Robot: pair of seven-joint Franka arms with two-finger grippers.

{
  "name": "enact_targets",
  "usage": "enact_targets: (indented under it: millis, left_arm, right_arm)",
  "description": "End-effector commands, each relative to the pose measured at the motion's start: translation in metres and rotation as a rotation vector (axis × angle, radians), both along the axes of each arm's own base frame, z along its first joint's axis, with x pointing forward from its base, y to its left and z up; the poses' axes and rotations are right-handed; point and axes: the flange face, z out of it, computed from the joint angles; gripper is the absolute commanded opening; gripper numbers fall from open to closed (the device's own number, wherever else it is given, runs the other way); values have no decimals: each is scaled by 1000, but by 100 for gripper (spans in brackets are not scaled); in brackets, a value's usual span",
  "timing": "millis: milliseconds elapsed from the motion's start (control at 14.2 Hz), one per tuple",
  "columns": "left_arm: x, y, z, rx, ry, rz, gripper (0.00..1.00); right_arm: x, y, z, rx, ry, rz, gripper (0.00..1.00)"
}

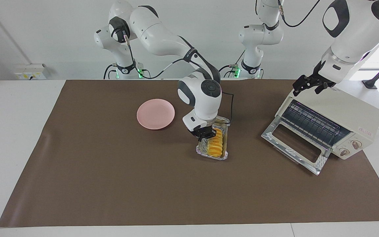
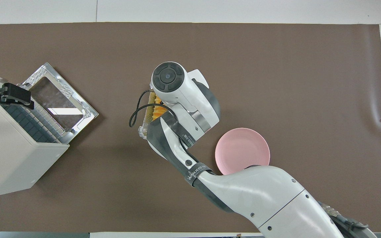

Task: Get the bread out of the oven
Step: 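Pull the foil tray out with the right gripper, carry it beyond the plate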

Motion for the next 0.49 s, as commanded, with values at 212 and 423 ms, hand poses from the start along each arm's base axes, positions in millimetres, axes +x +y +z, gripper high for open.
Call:
enact_targets:
  millis: [212, 423]
  left_arm:
    - [2, 6, 4, -15, -7, 8, 100]
    - [2, 7, 4, -15, -7, 10, 100]
  right_arm:
    - [64, -141, 60, 94, 49, 61, 0]
    - [86, -197, 51, 104, 29, 163, 0]
